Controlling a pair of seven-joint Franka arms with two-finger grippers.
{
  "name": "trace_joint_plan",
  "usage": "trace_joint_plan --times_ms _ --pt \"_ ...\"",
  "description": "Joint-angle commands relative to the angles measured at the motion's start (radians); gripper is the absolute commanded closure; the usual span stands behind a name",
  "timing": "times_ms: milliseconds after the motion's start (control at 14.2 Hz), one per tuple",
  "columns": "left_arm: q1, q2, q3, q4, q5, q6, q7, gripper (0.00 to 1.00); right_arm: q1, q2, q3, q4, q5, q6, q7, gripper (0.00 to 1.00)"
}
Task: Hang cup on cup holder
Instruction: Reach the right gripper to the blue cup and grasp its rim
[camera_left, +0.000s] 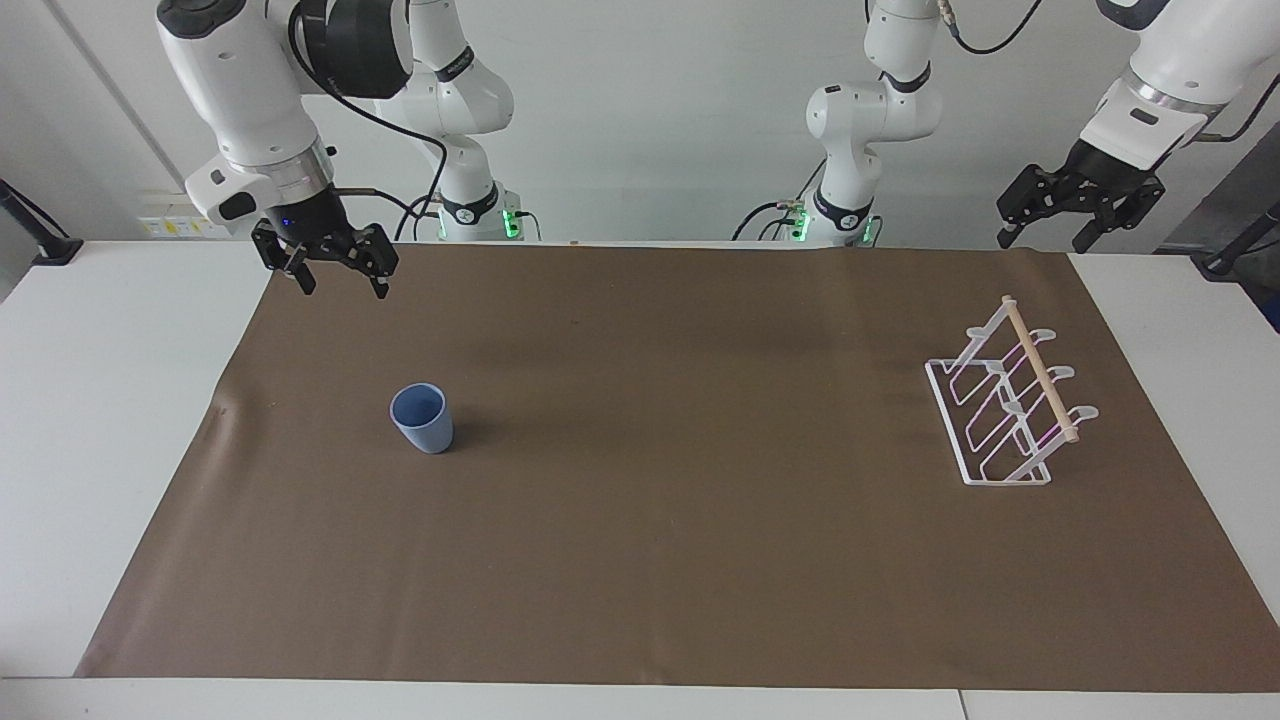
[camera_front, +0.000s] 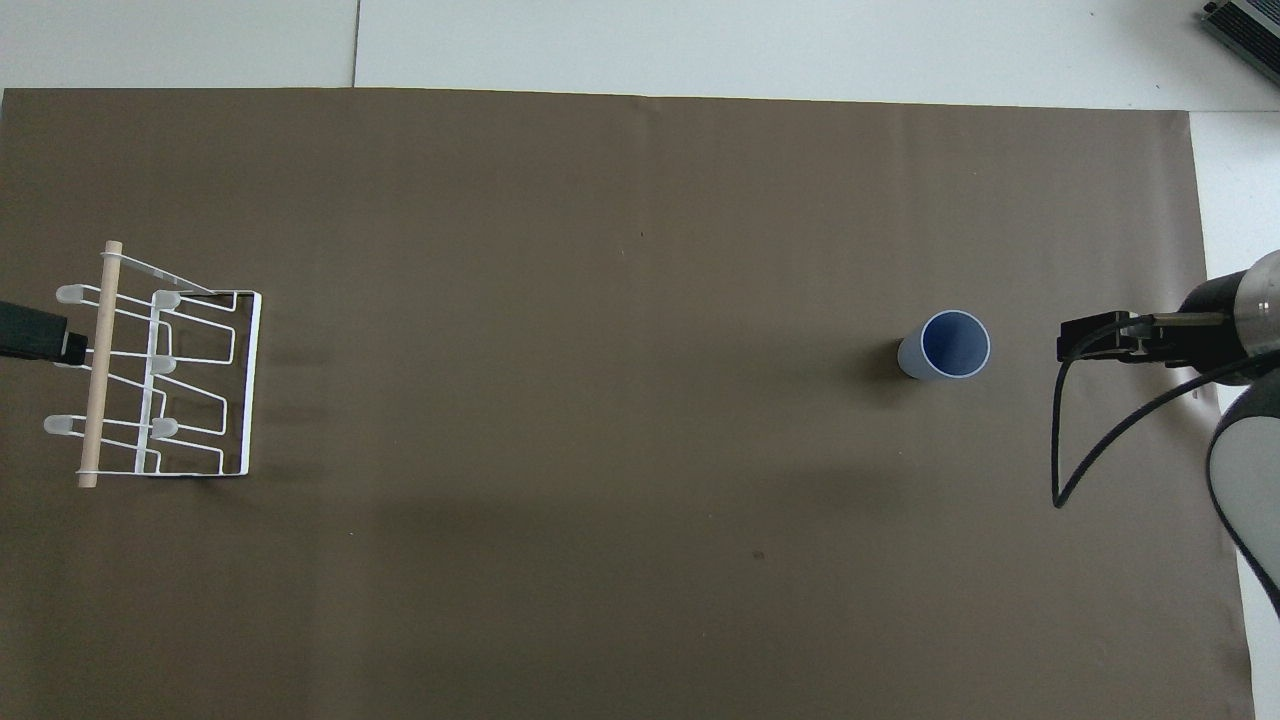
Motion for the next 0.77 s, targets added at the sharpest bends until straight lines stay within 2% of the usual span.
trace_joint_plan --times_ms 0,352,563,704 --pt "0.003 -0.02 -0.001 -0.022 0.019 0.002 0.009 0.0 -0.025 0.003 0.006 -0.087 0.028 0.133 -0.064 0.0" --pt "0.003 -0.02 -0.001 -0.022 0.019 0.002 0.009 0.0 -0.017 0.169 0.008 -0.107 0.029 0.316 -0.137 0.0" --pt "0.003 -0.02 -0.001 -0.022 0.019 0.002 0.009 0.0 -0.023 0.204 0.008 -0.141 0.034 0.353 -0.202 0.0" --pt "0.003 -0.02 -0.001 -0.022 0.019 0.002 0.009 0.0 -0.025 0.205 0.008 -0.211 0.055 0.453 -0.225 0.0"
